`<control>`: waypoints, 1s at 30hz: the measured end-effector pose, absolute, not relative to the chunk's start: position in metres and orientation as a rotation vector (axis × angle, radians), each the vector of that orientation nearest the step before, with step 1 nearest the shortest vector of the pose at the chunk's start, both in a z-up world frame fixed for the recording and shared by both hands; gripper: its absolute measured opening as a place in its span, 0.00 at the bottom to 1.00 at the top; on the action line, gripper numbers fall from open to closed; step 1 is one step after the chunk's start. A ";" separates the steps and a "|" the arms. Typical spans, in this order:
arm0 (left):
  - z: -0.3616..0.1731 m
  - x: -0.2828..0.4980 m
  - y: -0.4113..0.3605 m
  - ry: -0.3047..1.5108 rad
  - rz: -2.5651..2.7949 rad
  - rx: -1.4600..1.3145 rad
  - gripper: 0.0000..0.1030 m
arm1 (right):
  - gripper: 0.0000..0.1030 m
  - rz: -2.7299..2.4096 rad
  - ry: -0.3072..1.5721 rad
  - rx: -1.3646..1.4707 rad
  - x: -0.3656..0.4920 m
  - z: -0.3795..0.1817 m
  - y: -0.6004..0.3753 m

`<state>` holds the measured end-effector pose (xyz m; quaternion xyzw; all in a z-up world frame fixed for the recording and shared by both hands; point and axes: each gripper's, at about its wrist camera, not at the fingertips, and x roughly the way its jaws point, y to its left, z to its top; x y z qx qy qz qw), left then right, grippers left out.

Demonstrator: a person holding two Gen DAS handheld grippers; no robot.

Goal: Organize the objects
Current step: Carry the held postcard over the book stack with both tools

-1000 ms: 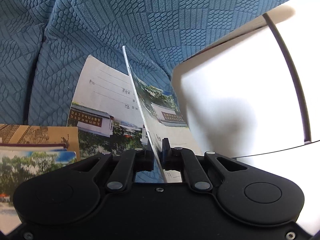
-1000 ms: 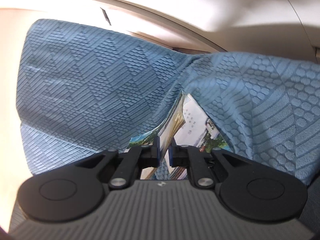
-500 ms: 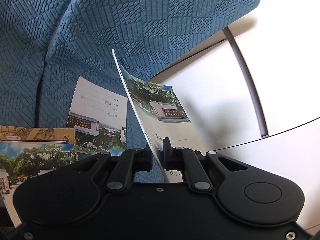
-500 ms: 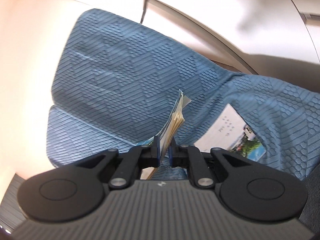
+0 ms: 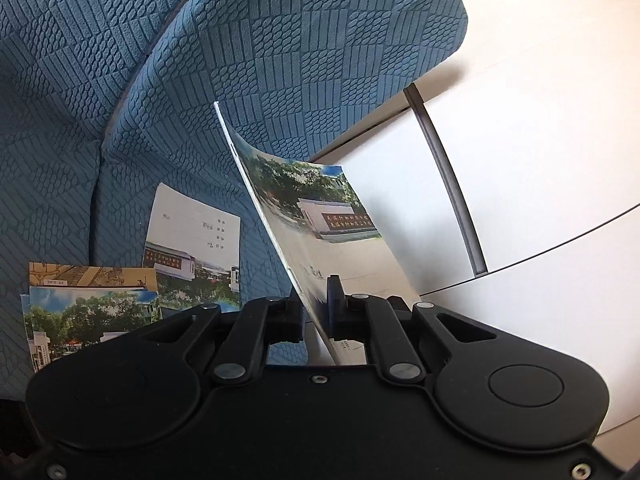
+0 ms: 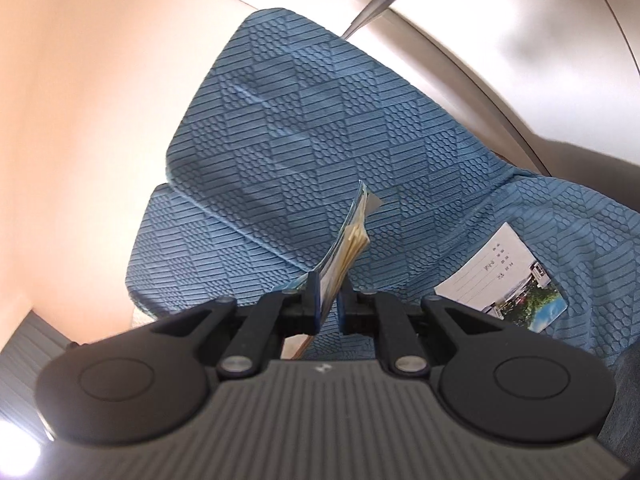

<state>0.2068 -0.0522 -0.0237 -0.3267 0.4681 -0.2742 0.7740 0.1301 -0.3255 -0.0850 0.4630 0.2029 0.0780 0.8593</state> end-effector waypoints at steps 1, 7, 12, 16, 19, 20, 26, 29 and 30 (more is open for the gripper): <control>-0.024 0.203 -0.049 1.011 -0.592 -0.704 0.09 | 0.10 0.166 0.426 0.965 0.129 -0.084 -0.322; -0.040 0.182 -0.027 1.017 -0.574 -0.711 0.09 | 0.10 0.174 0.447 0.955 0.116 -0.094 -0.304; -0.066 0.165 -0.012 1.043 -0.549 -0.711 0.09 | 0.10 0.177 0.485 0.936 0.108 -0.110 -0.290; -0.092 0.155 -0.003 1.073 -0.527 -0.698 0.10 | 0.10 0.176 0.528 0.886 0.104 -0.126 -0.277; -0.113 0.149 0.001 1.098 -0.514 -0.681 0.10 | 0.10 0.168 0.567 0.857 0.101 -0.142 -0.271; -0.120 0.147 0.002 1.109 -0.509 -0.679 0.10 | 0.10 0.165 0.580 0.849 0.100 -0.147 -0.269; -0.157 0.138 0.007 1.155 -0.480 -0.665 0.10 | 0.10 0.149 0.647 0.813 0.097 -0.180 -0.260; -0.171 0.137 0.007 1.177 -0.460 -0.660 0.11 | 0.10 0.148 0.678 0.807 0.097 -0.192 -0.256; -0.176 0.135 0.007 1.181 -0.454 -0.655 0.11 | 0.10 0.151 0.680 0.803 0.097 -0.195 -0.255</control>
